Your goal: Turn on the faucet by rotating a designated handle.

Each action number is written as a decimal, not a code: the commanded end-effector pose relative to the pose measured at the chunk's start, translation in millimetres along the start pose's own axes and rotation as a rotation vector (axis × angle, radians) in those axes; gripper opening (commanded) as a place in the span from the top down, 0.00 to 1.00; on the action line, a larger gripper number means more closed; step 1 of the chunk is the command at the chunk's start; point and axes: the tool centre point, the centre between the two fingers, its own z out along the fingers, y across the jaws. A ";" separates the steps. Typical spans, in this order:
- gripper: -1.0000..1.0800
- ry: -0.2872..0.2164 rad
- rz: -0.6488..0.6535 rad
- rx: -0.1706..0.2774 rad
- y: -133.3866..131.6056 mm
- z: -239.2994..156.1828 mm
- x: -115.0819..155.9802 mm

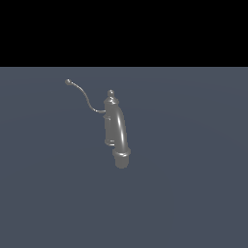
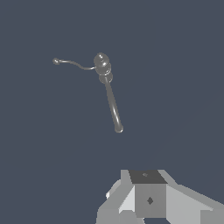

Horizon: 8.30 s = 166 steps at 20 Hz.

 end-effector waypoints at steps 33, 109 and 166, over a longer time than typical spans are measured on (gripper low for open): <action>1.00 -0.021 0.703 -0.008 -86.6 102.2 158.8; 1.00 0.007 1.331 -0.041 -155.3 261.7 161.6; 1.00 0.000 1.301 -0.046 22.9 256.0 160.3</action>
